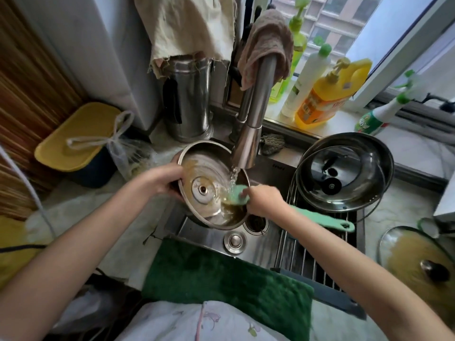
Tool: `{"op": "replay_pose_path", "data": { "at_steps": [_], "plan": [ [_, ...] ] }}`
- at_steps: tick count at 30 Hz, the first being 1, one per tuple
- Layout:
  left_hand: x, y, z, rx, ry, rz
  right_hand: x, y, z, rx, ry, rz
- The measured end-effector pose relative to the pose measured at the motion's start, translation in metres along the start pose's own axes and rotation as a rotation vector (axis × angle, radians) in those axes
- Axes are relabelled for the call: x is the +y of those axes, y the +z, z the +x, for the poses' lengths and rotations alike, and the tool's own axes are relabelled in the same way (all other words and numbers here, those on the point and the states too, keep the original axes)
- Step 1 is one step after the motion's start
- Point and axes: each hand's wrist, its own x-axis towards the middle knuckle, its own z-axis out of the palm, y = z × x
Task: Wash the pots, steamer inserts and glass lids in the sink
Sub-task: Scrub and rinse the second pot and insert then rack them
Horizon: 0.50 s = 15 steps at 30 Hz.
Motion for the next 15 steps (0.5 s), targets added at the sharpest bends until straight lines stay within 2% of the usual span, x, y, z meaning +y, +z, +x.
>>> {"op": "replay_pose_path", "data": {
  "at_steps": [3,5,7,9,11,13,15],
  "plan": [
    [0.001,0.008,0.002,0.031,0.067,-0.037,-0.020,0.007,-0.005,-0.274,-0.051,0.355],
    [-0.002,0.014,0.006,0.034,0.085,-0.096,-0.035,0.007,-0.005,-0.353,-0.016,0.683],
    [-0.007,0.018,0.008,0.061,0.098,-0.151,-0.035,0.003,0.001,-0.404,0.059,0.876],
    [-0.010,0.016,0.008,0.106,0.113,-0.178,-0.024,0.000,0.010,-0.451,0.089,0.812],
    [-0.010,0.013,0.006,0.109,0.123,-0.163,-0.008,0.000,0.019,-0.394,0.111,0.621],
    [-0.012,0.013,0.000,0.092,0.127,-0.098,0.004,-0.002,0.029,-0.204,0.109,0.356],
    [-0.015,0.014,-0.001,0.084,0.153,0.009,0.011,-0.005,0.033,0.080,0.068,0.100]
  ]
}}
